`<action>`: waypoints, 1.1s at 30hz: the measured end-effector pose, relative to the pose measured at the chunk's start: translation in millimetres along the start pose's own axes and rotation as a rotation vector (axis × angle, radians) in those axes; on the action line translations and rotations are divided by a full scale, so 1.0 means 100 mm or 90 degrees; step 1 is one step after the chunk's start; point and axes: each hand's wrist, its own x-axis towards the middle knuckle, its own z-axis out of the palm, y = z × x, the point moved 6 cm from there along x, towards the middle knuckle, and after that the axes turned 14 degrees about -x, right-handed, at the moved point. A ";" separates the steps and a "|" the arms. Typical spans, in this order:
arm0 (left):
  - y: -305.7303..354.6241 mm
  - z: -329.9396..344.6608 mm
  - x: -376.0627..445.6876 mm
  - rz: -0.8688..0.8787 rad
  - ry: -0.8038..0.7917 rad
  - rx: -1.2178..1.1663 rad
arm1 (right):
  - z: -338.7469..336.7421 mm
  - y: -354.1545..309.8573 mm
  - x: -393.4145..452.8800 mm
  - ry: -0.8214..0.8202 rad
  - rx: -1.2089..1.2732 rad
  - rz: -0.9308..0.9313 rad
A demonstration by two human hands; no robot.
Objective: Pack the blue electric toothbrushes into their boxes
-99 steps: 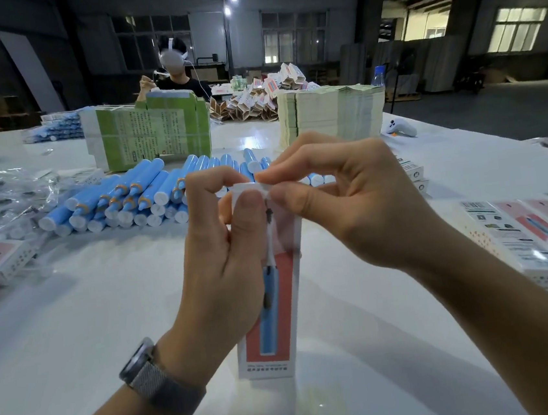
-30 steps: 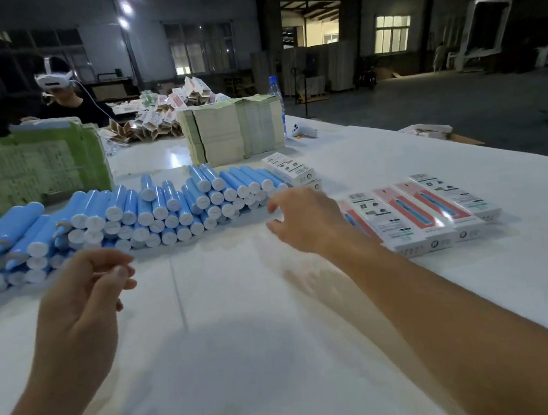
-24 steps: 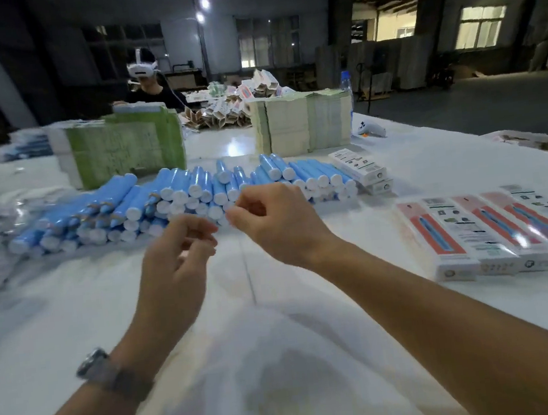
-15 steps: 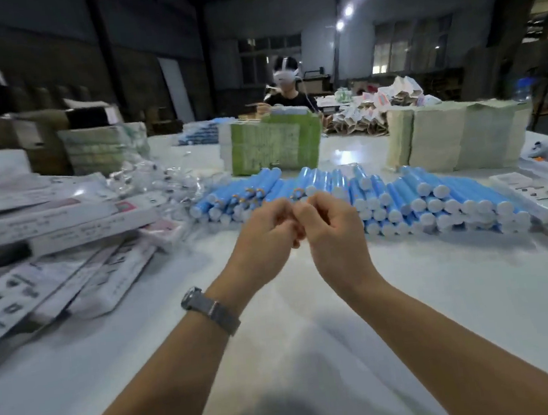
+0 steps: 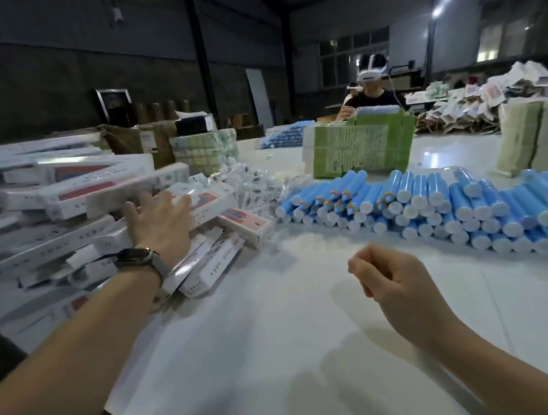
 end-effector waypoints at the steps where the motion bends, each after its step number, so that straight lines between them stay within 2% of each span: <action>1: -0.06 -0.02 0.04 -0.016 0.002 -0.002 | 0.00 0.02 0.00 0.000 -0.004 0.001; 9: 0.06 -0.29 0.03 0.022 0.044 0.005 | -0.05 0.18 0.02 0.011 -0.012 0.037; 12: 0.40 -0.56 -0.14 0.104 0.152 -0.105 | -0.12 0.17 0.06 0.033 -0.004 0.047; 14: 0.84 -0.75 -0.34 0.196 0.194 -0.289 | -0.21 0.12 0.10 0.064 0.013 0.056; 15: 1.09 -0.82 -0.45 0.225 0.172 -0.414 | -0.27 0.10 0.13 0.085 0.027 0.063; 18: 1.82 -0.83 -0.77 0.242 0.002 -0.775 | -0.47 0.08 0.18 0.157 0.067 0.076; 21: 2.32 -0.67 -1.09 0.162 -0.218 -1.135 | -0.66 0.11 0.20 0.200 0.118 0.079; 23: 2.48 -0.57 -1.26 0.086 -0.333 -1.305 | -0.77 0.16 0.23 0.209 0.141 0.090; 25: 2.54 -0.52 -1.35 0.057 -0.375 -1.377 | -0.88 0.25 0.31 0.220 0.086 0.115; 29: 2.48 -0.52 -1.36 0.112 -0.331 -1.372 | -1.14 0.56 0.67 0.222 -0.184 0.200; 31: 2.47 -0.53 -1.34 0.131 -0.304 -1.393 | -1.20 0.74 0.92 0.159 -0.384 0.240; 33: 2.47 -0.56 -1.33 0.147 -0.290 -1.423 | -1.16 0.92 1.14 0.079 -0.494 0.284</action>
